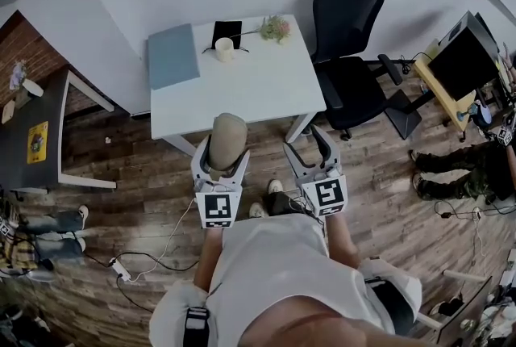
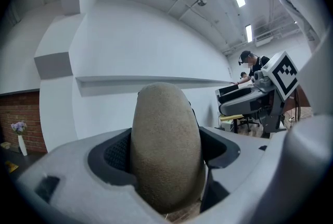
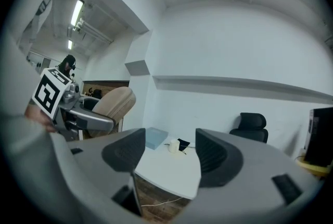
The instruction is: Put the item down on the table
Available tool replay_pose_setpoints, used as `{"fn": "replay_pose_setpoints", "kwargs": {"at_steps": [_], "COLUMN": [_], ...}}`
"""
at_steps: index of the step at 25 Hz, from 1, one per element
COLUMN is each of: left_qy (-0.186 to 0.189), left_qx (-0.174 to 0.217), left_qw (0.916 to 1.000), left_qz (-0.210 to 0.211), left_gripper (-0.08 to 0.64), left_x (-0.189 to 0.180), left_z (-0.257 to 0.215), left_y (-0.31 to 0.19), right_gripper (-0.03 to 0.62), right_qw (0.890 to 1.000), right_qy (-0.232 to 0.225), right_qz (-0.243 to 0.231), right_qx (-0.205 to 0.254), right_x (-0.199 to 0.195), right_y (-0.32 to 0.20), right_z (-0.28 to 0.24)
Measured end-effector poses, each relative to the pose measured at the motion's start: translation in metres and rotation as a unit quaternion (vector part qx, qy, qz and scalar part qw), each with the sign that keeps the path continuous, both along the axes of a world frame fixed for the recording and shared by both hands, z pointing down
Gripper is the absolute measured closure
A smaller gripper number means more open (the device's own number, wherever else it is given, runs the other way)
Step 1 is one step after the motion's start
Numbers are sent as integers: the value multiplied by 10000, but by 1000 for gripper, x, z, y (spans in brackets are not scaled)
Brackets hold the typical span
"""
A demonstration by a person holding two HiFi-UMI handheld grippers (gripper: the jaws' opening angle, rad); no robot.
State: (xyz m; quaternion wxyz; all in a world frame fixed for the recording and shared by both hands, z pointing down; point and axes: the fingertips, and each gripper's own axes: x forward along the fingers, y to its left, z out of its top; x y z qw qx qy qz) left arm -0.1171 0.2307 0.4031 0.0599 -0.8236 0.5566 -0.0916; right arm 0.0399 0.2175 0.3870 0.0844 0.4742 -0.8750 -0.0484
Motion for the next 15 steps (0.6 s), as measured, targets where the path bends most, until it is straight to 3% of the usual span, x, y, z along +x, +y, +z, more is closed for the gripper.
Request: {"fn": "replay_pose_setpoints", "kwargs": {"at_steps": [15], "left_qy": [-27], "left_qx": [-56], "left_qw": [9999], "left_qz": [-94], "left_gripper": [175], "left_x": [-8], "left_z": [7], "left_y": [-67], "right_gripper": [292], "right_qw": [9998], "right_qy": [-86], "right_qz": [-178], "right_qx": [-53], "right_x": [-14], "right_y": [-70], "right_z": [-1]}}
